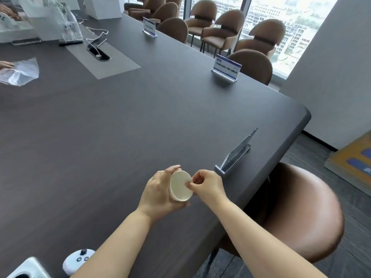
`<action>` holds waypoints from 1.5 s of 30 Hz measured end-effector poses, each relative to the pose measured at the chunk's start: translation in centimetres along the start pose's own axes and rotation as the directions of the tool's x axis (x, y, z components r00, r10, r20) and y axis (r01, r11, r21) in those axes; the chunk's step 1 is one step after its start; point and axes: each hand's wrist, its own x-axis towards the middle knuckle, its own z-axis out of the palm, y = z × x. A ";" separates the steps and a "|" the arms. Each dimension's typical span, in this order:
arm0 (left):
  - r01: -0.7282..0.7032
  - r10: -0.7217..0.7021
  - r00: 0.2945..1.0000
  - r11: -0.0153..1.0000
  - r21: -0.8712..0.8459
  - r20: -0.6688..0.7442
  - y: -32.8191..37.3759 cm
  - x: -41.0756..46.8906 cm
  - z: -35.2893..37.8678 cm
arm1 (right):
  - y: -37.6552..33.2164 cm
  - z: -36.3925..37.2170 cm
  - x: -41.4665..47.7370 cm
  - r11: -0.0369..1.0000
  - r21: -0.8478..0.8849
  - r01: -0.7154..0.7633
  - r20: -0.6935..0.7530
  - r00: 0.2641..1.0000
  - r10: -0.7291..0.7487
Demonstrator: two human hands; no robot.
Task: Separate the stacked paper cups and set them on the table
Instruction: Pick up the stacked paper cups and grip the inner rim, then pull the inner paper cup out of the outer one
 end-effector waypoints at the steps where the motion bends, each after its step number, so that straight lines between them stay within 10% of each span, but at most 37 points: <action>1: 0.004 -0.004 1.000 1.000 -0.013 -0.020 0.4 0.4 0.0 | -0.2 -0.5 0.3 1.000 0.003 0.007 -0.003 1.000 -0.007; 14: 0.211 -0.200 0.952 0.977 0.023 -0.234 -0.7 11.8 1.0 | -1.2 -11.2 16.3 0.996 0.026 0.089 -0.175 0.981 -0.083; 28: 0.260 -0.273 0.957 0.957 -0.131 -0.098 -1.2 17.3 5.9 | 4.2 -9.0 28.9 0.789 -0.602 -0.119 0.165 0.949 0.269; 33: 0.220 -0.239 0.966 0.961 -0.167 -0.102 -0.3 17.4 5.8 | 3.3 -10.1 27.9 0.837 -0.530 -0.139 0.128 0.962 0.241; 39: 0.073 -0.104 0.986 0.970 -0.230 -0.127 2.7 15.8 5.0 | 0.5 -13.9 21.3 0.988 -0.105 0.116 -0.061 0.991 -0.123; 45: -0.099 0.074 0.983 0.984 -0.146 -0.170 6.6 12.9 5.0 | 1.0 -13.9 11.0 0.974 0.070 0.217 0.043 0.975 -0.220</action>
